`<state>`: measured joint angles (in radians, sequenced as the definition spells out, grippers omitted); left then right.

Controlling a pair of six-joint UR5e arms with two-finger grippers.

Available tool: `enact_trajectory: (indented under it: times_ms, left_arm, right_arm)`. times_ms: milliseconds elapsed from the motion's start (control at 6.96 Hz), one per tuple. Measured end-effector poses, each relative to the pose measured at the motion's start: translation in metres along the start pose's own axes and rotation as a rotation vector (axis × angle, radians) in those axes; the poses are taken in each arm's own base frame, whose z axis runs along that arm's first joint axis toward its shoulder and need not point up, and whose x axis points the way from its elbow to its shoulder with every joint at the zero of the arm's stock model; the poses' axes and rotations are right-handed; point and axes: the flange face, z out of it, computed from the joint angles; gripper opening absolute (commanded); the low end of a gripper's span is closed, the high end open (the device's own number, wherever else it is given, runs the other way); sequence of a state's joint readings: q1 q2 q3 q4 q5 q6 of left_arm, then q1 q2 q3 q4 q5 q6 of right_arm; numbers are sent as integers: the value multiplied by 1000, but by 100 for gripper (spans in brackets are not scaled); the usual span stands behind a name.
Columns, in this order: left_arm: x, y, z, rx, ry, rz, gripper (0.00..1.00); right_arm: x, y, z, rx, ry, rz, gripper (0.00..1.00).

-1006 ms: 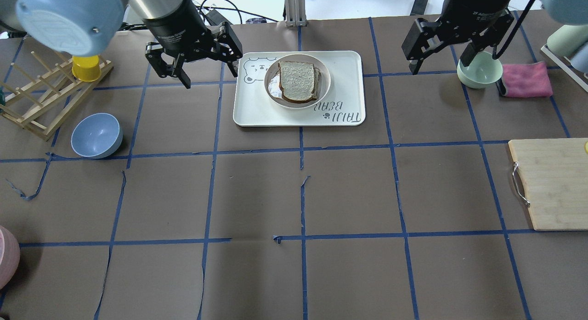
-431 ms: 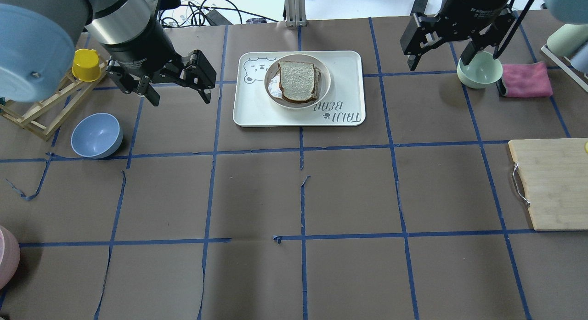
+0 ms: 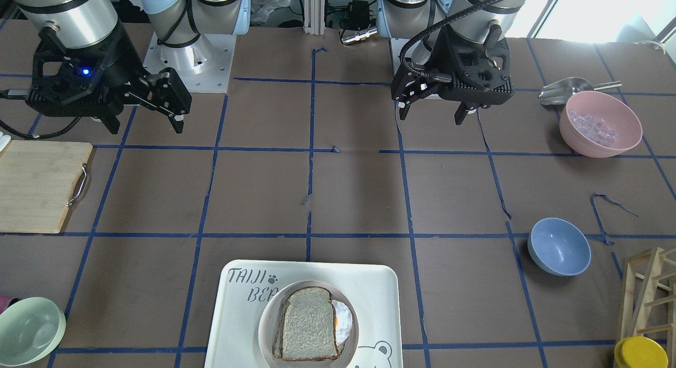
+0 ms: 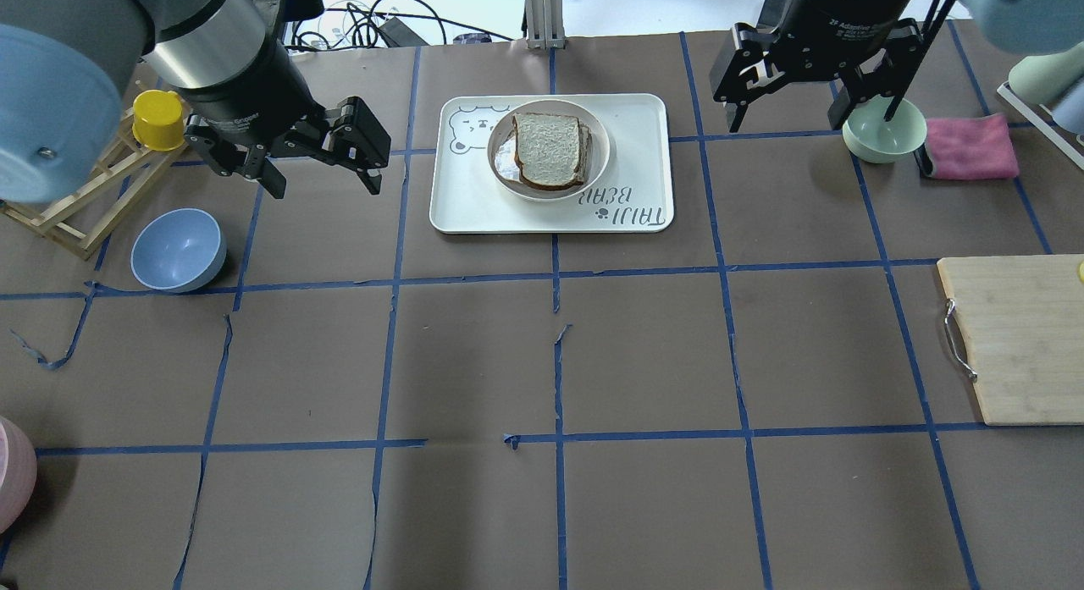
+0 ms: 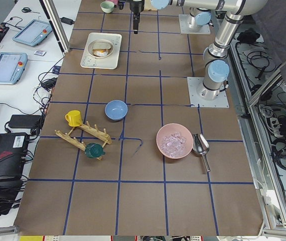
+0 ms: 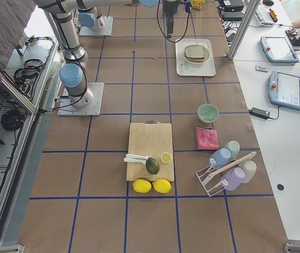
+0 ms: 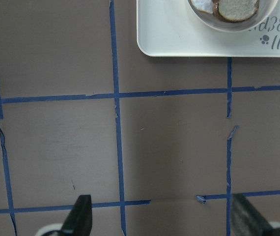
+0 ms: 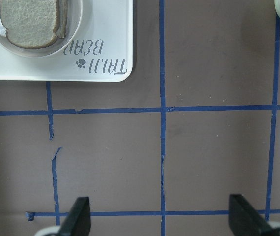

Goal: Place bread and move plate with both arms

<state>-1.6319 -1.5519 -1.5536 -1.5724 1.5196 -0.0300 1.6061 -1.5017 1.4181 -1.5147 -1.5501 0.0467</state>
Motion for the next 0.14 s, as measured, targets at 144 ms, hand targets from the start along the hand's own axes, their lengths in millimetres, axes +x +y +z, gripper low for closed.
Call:
enact_trajectory:
  times_ms: [144]
  left_arm:
    - [-1, 0, 0, 0, 0, -1, 100]
  right_arm:
    - [-1, 0, 1, -2, -2, -4, 100]
